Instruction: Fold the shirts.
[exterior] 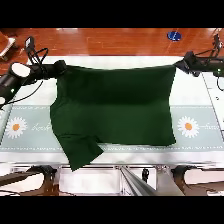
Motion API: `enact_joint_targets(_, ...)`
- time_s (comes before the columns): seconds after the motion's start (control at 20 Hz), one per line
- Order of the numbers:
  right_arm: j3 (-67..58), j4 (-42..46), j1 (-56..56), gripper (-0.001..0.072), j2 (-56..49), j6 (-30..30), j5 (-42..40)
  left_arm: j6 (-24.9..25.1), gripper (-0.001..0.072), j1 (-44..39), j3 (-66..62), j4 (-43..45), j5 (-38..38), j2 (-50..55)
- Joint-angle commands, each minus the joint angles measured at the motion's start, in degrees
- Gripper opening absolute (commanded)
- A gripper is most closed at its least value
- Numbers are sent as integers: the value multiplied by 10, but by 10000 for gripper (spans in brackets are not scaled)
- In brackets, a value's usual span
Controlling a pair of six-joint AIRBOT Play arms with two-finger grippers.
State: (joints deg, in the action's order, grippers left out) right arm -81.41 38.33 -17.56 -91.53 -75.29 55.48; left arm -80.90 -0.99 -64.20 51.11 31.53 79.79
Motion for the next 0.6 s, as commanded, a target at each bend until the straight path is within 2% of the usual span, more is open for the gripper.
enact_joint_targets(0.0,-79,-57,-5,412,-63,-9,36,-20,507,16,-41,4,77,30)
enact_joint_targets(0.05,-92,-51,-15,412,-58,-9,64,-5,507,38,-58,38,148,30)
enact_joint_targets(0.15,-101,-16,-46,407,-34,-21,131,-4,507,102,-80,129,300,25)
enact_joint_targets(0.25,-87,115,-61,407,11,-28,194,-4,507,168,-56,180,400,9)
enact_joint_targets(0.35,-13,223,-61,407,79,-45,186,3,507,221,30,163,421,-33)
enact_joint_targets(0.4,42,241,-61,407,117,-53,170,15,507,236,85,155,418,-56)
enact_joint_targets(0.5,184,232,-61,407,205,-57,123,25,506,265,196,150,399,-95)
enact_joint_targets(0.55,249,214,-61,407,245,-55,100,52,506,289,243,120,390,-108)
